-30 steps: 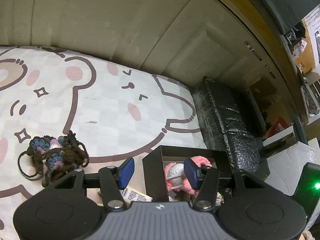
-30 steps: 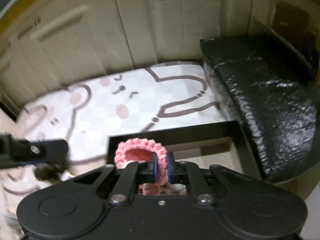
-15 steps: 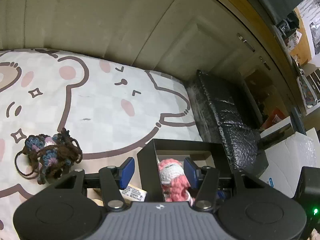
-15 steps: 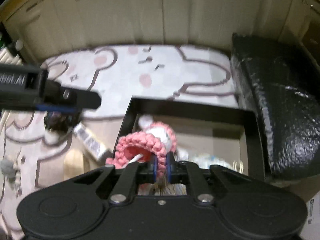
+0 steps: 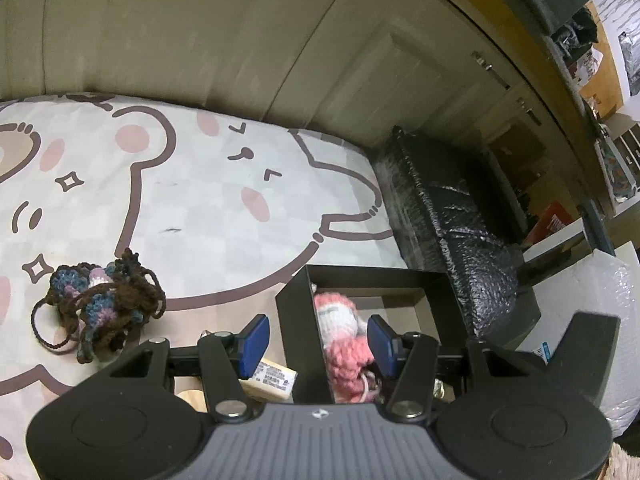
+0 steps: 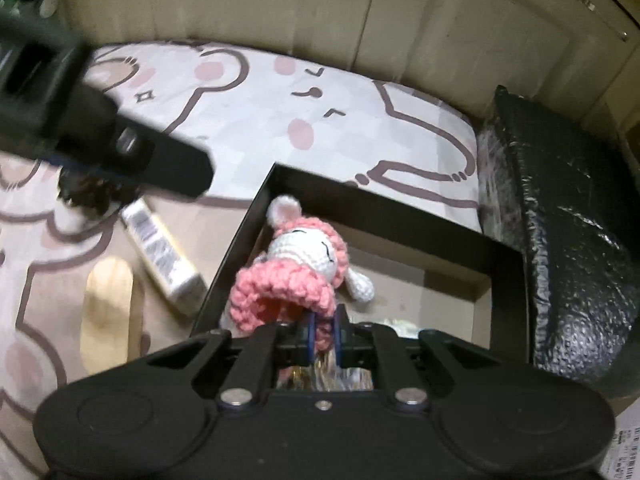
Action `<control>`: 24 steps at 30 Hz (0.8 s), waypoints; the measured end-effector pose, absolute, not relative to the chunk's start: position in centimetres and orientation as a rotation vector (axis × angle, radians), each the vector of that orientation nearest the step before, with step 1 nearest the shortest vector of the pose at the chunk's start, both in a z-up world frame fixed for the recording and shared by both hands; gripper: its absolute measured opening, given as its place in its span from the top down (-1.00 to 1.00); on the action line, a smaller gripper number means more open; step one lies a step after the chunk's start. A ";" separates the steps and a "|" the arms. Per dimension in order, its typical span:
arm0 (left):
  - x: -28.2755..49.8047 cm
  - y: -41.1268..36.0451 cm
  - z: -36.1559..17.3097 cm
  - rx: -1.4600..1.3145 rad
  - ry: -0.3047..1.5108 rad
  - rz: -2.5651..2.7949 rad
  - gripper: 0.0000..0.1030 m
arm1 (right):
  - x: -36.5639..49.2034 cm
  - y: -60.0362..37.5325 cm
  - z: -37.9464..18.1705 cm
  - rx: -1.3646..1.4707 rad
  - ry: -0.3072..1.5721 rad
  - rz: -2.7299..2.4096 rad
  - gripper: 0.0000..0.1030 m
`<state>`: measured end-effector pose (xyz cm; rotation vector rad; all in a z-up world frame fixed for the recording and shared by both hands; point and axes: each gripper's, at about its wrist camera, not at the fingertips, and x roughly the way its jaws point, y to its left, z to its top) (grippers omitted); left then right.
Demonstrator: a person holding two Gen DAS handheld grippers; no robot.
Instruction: Organize objects
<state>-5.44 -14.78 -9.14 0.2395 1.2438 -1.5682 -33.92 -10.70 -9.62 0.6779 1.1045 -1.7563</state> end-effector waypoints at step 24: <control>-5.6 -13.4 -7.6 0.316 1.199 -1.572 -0.09 | -34.0 -7.5 -4.3 0.662 0.850 -1.742 0.19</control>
